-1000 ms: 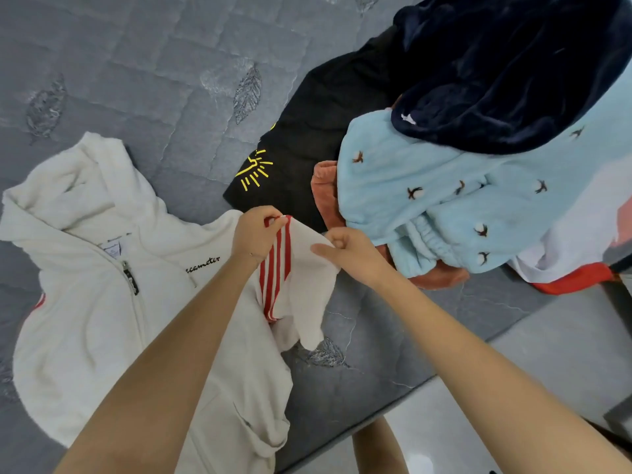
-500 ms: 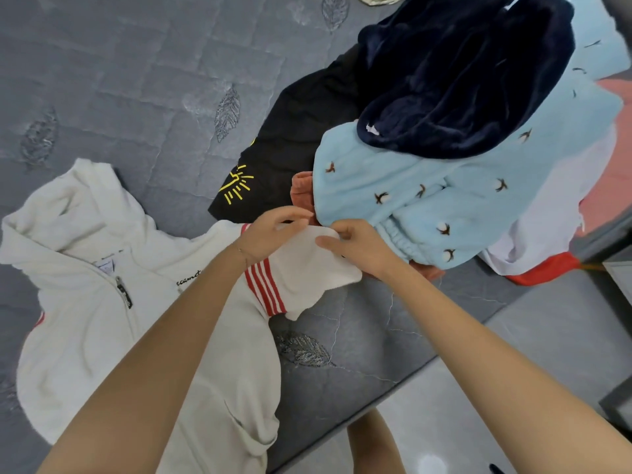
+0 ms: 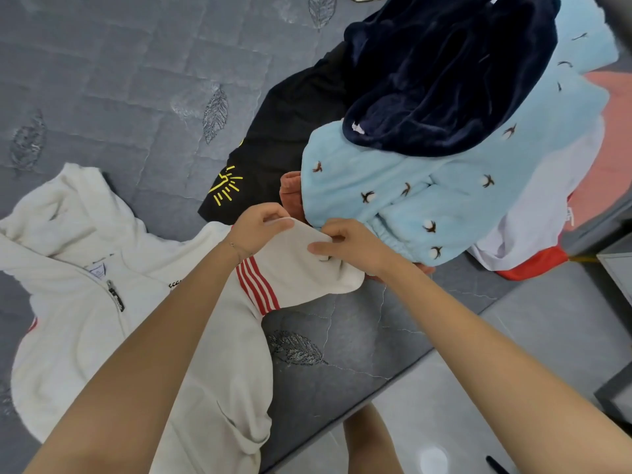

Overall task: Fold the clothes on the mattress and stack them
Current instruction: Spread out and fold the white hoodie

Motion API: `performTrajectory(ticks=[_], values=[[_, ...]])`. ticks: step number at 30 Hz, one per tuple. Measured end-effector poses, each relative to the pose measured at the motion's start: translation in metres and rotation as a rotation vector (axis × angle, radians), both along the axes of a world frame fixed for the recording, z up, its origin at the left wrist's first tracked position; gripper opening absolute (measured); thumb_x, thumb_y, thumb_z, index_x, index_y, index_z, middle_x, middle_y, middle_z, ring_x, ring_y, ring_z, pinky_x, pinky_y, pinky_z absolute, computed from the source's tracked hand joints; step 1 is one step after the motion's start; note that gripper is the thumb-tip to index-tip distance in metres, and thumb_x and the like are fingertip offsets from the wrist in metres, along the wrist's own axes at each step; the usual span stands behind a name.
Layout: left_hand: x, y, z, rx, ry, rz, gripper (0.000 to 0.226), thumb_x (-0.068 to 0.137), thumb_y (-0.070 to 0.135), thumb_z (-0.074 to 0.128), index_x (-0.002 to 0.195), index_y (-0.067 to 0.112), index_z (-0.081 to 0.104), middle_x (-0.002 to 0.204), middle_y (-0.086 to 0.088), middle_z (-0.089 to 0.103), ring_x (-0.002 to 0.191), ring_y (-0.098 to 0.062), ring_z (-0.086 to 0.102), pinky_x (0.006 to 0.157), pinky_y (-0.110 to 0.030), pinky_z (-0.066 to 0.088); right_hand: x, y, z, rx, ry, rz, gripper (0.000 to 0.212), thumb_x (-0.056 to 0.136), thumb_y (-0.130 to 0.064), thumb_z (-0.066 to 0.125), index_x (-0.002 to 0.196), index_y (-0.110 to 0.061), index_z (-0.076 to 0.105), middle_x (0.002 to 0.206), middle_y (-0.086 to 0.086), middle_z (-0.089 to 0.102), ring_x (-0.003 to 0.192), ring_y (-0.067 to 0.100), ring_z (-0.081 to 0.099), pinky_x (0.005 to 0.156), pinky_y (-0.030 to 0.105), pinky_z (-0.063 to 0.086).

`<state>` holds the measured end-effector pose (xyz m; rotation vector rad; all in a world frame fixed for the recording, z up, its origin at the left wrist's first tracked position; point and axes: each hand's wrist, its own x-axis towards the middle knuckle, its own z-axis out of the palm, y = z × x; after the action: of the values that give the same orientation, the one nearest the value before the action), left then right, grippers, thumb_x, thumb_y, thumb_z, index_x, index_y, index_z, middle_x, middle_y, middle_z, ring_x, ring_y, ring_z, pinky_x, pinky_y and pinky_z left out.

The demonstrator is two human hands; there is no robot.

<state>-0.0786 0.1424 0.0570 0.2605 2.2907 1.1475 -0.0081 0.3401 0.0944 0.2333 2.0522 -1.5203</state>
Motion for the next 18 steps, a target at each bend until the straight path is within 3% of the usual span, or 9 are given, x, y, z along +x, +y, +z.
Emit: performTrajectory(ticks=[3, 6, 9, 12, 15, 17, 18], values=[[-0.005, 0.002, -0.004, -0.032, 0.048, 0.051, 0.010, 0.094, 0.023, 0.060, 0.089, 0.017, 0.066, 0.082, 0.007, 0.061, 0.080, -0.005, 0.057, 0.071, -0.010, 0.042, -0.001, 0.011, 0.010, -0.115, -0.070, 0.009, 0.033, 0.087, -0.017, 0.071, 0.065, -0.010, 0.047, 0.062, -0.002, 0.040, 0.060, 0.010, 0.039, 0.055, 0.017, 0.031], [-0.010, 0.006, -0.006, -0.075, 0.087, 0.108, 0.010, 0.093, 0.025, 0.061, 0.086, 0.020, 0.065, 0.079, 0.009, 0.060, 0.076, -0.003, 0.055, 0.067, -0.008, 0.040, -0.002, 0.027, 0.021, -0.131, -0.065, 0.041, 0.043, 0.090, -0.014, 0.068, 0.058, -0.014, 0.039, 0.057, -0.007, 0.033, 0.055, 0.009, 0.031, 0.056, 0.019, 0.028], [-0.013, 0.011, -0.006, -0.104, 0.102, 0.177, 0.011, 0.093, 0.025, 0.060, 0.085, 0.019, 0.064, 0.079, 0.005, 0.060, 0.076, -0.007, 0.054, 0.066, -0.014, 0.040, -0.005, 0.041, 0.033, -0.089, -0.034, 0.069, 0.041, 0.091, -0.018, 0.067, 0.068, 0.005, 0.041, 0.067, 0.009, 0.032, 0.065, 0.023, 0.032, 0.066, 0.033, 0.029], [-0.014, 0.021, -0.003, -0.143, 0.094, 0.235, 0.010, 0.093, 0.023, 0.059, 0.086, 0.017, 0.062, 0.080, 0.004, 0.058, 0.077, -0.009, 0.053, 0.068, -0.020, 0.040, -0.009, 0.056, 0.042, 0.033, 0.042, 0.088, 0.037, 0.088, -0.022, 0.070, 0.079, 0.008, 0.052, 0.071, 0.018, 0.043, 0.066, 0.025, 0.041, 0.068, 0.036, 0.036], [-0.018, 0.034, 0.003, -0.150, 0.015, 0.154, 0.009, 0.094, 0.020, 0.058, 0.088, 0.014, 0.063, 0.090, 0.002, 0.060, 0.085, -0.011, 0.055, 0.081, -0.029, 0.048, -0.015, 0.071, 0.044, 0.182, 0.157, 0.040, 0.028, 0.084, -0.024, 0.075, 0.079, 0.001, 0.063, 0.079, 0.015, 0.062, 0.071, 0.022, 0.055, 0.072, 0.035, 0.045], [-0.020, 0.047, 0.010, -0.024, -0.102, -0.034, 0.009, 0.095, 0.017, 0.058, 0.097, 0.014, 0.066, 0.114, 0.006, 0.057, 0.106, -0.004, 0.051, 0.097, -0.029, 0.043, -0.019, 0.081, 0.042, 0.246, 0.210, -0.060, 0.033, 0.081, -0.024, 0.078, 0.066, -0.004, 0.057, 0.061, -0.002, 0.053, 0.058, 0.008, 0.046, 0.063, 0.026, 0.039], [-0.019, 0.057, 0.016, 0.030, -0.147, -0.131, 0.011, 0.095, 0.020, 0.058, 0.101, 0.018, 0.068, 0.121, 0.015, 0.052, 0.113, 0.009, 0.042, 0.101, -0.022, 0.038, -0.021, 0.084, 0.041, 0.272, 0.219, -0.090, 0.037, 0.080, -0.024, 0.079, 0.059, -0.010, 0.052, 0.054, -0.011, 0.047, 0.053, 0.004, 0.041, 0.059, 0.021, 0.035]])
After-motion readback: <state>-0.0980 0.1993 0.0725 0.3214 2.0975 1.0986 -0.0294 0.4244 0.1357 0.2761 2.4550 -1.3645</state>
